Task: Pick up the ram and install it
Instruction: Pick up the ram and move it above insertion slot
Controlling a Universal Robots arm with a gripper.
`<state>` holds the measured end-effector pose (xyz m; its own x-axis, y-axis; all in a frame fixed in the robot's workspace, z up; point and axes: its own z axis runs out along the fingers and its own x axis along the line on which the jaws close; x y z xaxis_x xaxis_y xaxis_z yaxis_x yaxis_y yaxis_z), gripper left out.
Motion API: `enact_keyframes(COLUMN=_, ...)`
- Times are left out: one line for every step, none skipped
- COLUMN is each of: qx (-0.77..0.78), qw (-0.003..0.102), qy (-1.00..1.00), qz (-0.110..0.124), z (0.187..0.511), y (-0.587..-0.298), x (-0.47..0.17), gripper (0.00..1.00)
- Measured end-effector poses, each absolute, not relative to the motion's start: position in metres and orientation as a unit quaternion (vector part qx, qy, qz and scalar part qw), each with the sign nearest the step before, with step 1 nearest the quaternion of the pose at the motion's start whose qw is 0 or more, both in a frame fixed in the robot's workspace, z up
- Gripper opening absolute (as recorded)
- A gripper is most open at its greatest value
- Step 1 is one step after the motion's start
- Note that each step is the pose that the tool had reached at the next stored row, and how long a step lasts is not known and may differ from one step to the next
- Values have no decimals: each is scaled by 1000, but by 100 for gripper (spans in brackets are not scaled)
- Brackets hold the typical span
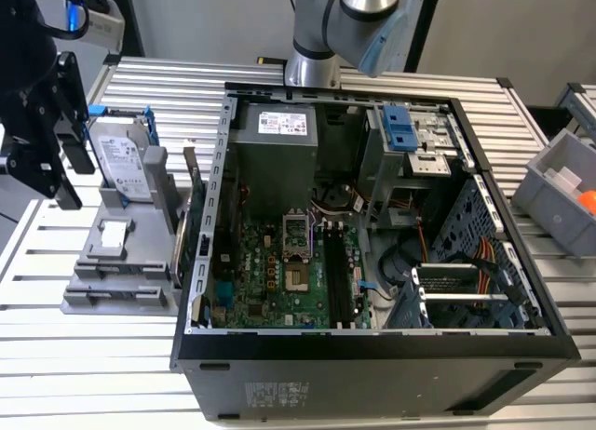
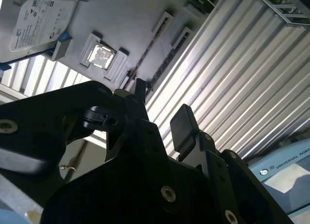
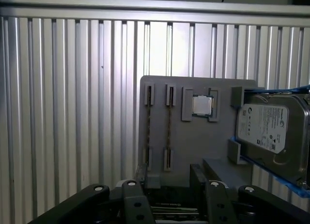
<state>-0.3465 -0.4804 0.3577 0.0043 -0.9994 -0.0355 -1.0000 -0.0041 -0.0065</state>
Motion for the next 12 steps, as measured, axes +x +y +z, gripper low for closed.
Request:
enact_keyframes(qx=-708, qw=15, qy=705, qz=10, z=357, y=-480, x=-347, gripper=100)
enact_keyframes(qx=-708, qw=15, qy=705, qz=10, z=356, y=-480, x=-347, gripper=100)
enact_keyframes(qx=-708, qw=15, qy=705, qz=10, z=356, y=-480, x=-347, gripper=100)
enact_keyframes(qx=-708, qw=15, qy=705, qz=10, z=356, y=-480, x=-347, gripper=100)
enact_keyframes(qx=-709, qw=15, qy=705, qz=10, z=356, y=-480, x=-347, gripper=100)
enact_keyframes(qx=-708, qw=15, qy=705, qz=10, z=356, y=-480, x=-347, gripper=100)
enact_keyframes(qx=-708, qw=15, qy=705, qz=10, z=356, y=-480, x=-347, gripper=100)
enact_keyframes(qx=-708, qw=15, qy=705, qz=10, z=356, y=-480, x=-347, gripper=100)
enact_keyframes(qx=-708, qw=16, qy=705, qz=11, z=356, y=-481, x=-347, gripper=100)
enact_keyframes(qx=-708, qw=16, qy=705, qz=11, z=356, y=-481, x=-346, gripper=100)
enact_keyframes(qx=-708, qw=16, qy=706, qz=11, z=355, y=-481, x=-346, gripper=100)
enact_keyframes(qx=-708, qw=16, qy=706, qz=11, z=355, y=-481, x=-346, gripper=100)
